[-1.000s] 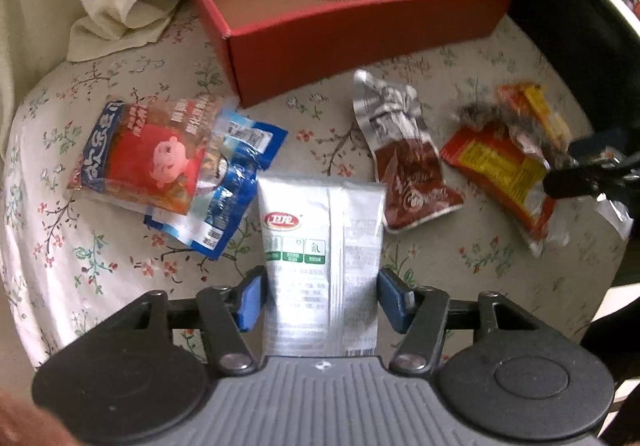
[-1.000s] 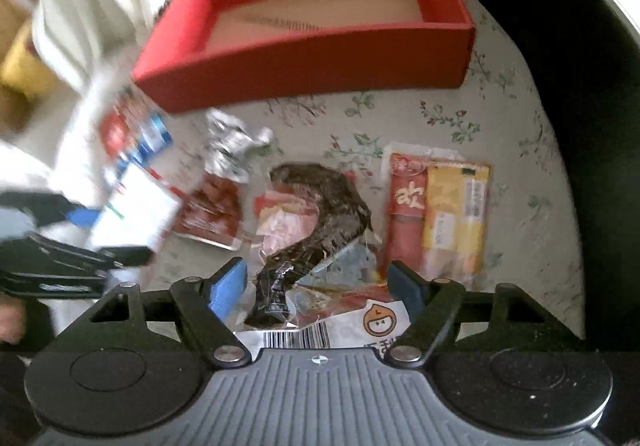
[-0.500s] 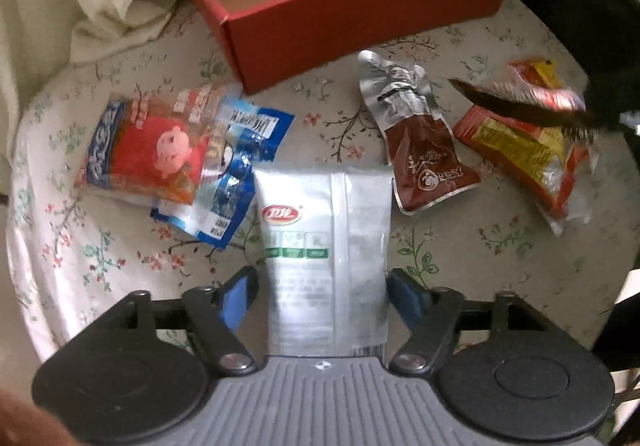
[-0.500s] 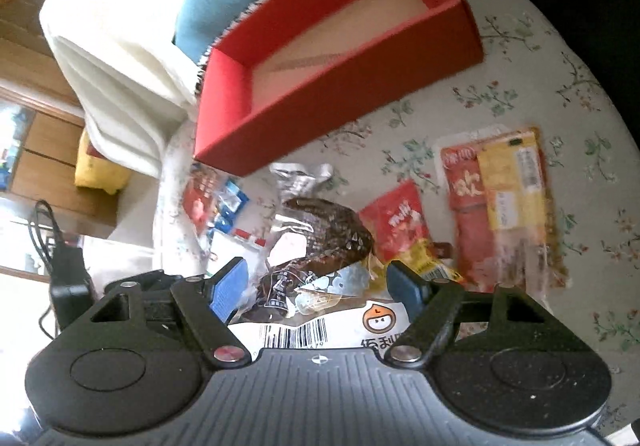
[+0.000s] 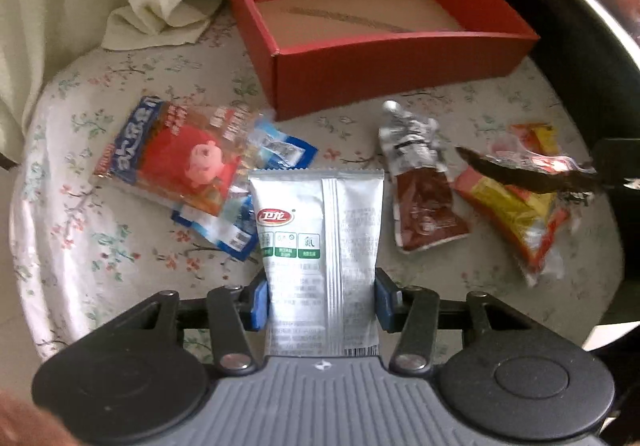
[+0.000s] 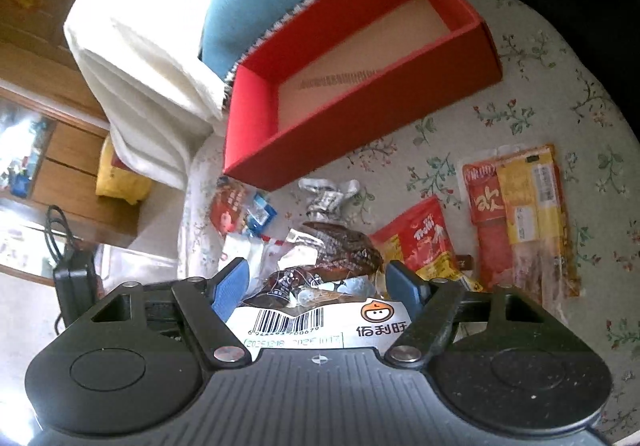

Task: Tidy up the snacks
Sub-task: 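Close the left tool on the white sachet while the right tool grasps the dark jerky pouch, then carry the white sachet and jerky pouch into the red box with both tools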

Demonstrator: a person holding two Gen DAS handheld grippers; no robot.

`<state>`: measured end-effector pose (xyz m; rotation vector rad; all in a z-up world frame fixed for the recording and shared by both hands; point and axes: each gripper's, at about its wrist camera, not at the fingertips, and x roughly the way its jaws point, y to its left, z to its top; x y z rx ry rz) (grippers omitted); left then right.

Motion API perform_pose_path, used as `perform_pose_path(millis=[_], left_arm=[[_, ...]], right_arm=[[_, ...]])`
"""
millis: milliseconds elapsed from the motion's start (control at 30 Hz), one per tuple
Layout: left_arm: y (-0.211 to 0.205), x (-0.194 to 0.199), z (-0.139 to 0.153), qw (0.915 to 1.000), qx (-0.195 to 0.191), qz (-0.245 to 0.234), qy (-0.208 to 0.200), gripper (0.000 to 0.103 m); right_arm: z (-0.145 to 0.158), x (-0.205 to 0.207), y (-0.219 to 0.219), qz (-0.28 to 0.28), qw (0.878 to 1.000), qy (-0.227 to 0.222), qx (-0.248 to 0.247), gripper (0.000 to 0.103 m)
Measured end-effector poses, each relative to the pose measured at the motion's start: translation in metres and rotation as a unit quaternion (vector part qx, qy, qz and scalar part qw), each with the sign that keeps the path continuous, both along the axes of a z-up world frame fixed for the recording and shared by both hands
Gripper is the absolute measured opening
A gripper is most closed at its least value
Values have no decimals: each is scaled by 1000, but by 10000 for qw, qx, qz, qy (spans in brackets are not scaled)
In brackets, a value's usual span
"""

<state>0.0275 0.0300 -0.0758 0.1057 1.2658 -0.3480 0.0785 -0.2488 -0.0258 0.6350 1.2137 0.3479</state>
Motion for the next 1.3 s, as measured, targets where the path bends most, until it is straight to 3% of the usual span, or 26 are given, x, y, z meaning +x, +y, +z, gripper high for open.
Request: perform_pose_path(millis=[300, 367, 433, 500, 567, 600, 667, 1000, 1033, 1133, 1233, 1300], left_arm=[[14, 12, 19, 9984, -498, 248, -118, 39], [12, 16, 22, 9980, -563, 270, -129, 39], [10, 18, 24, 9979, -575, 268, -156, 39], [6, 19, 25, 9978, -598, 251, -158, 39], [3, 17, 25, 9979, -599, 196, -146, 39], [2, 16, 24, 9980, -590, 161, -132, 39], [2, 15, 21, 9983, -555, 141, -92, 39], [36, 12, 37, 9952, -839, 463, -209, 39], [38, 11, 39, 9946, -892, 473, -226, 39], [41, 8, 44, 9936, -999, 455, -261, 39], [42, 6, 46, 9931, -1053, 430, -281, 39], [43, 5, 47, 9930, -1075, 407, -283, 40]], right_arm=[[5, 1, -1, -37, 9995, -127, 303, 80], [5, 3, -2, -92, 9980, -143, 613, 49], [3, 7, -4, -152, 9955, -51, 930, 49], [6, 8, 1, -185, 9995, -107, 248, 53], [8, 8, 15, 56, 9980, -185, -602, 64], [7, 7, 20, 154, 9977, -167, -633, 65], [2, 1, 37, 451, 9961, -59, -760, 82], [-50, -32, 114, 695, 9800, 645, -1752, 85], [-53, -31, 119, 695, 9774, 630, -1893, 85], [-59, -23, 131, 584, 9765, 418, -2032, 98], [-63, -18, 141, 652, 9595, -149, -2737, 98], [-63, -19, 139, 653, 9595, -177, -2734, 96]])
